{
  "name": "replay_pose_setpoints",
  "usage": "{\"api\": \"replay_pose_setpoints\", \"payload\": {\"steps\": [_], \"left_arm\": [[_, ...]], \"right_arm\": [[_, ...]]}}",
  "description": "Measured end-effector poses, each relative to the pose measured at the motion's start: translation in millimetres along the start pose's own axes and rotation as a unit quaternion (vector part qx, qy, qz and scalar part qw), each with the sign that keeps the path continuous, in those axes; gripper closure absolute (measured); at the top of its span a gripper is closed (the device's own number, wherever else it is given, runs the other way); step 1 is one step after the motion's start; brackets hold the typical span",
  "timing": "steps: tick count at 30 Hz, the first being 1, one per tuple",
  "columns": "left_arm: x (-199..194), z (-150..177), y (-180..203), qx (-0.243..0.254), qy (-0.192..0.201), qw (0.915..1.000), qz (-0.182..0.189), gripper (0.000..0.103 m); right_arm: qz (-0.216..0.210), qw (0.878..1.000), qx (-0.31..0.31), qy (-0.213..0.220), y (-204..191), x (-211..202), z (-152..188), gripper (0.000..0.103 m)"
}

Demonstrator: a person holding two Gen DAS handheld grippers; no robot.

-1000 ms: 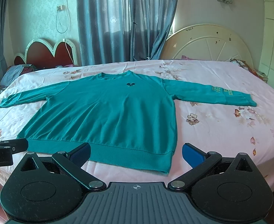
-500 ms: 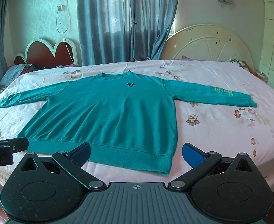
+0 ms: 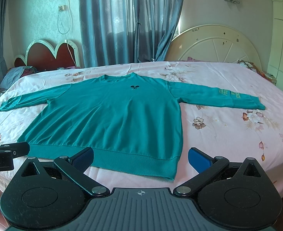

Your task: Fold small clothes

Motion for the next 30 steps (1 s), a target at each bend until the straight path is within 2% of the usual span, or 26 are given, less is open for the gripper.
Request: {"api": "replay_pose_setpoints", "payload": {"steps": [8,15,23,30], "left_arm": [[0.8,-0.2,0.1,0.004,0.001,1.0000,-0.003,0.000],[12.9,-12.4,-8.0,0.000,0.004,1.0000,-0.008,0.000],[48.6,-32.7,-13.1,0.009,0.004,1.0000,0.003,0.000],[92.6,-59.6,-10.0,0.012,0.002,0.9991,0.041,0.000]], "right_arm": [[-0.001,1.000,0.004,0.003,-0.7,3.9,0.7,0.000],[0.017,0.999,0.025,0.012,12.4,16.5,-9.5,0.000],[0.041,0.998,0.039,0.016,23.5,43.1,-29.2,0.000],[0.079,0.995,0.062,0.020,45.4,79.8,-54.6,0.000]]}}
Point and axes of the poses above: each gripper's, at about its wrist camera, not at the fingertips, and x roughly the way its jaws point, y to its right, z to its underside, the point moved 2 cm from there along x, roughly the way its jaws point, and after that the axes turned 11 degrees about -z, right-handed, at the moved point
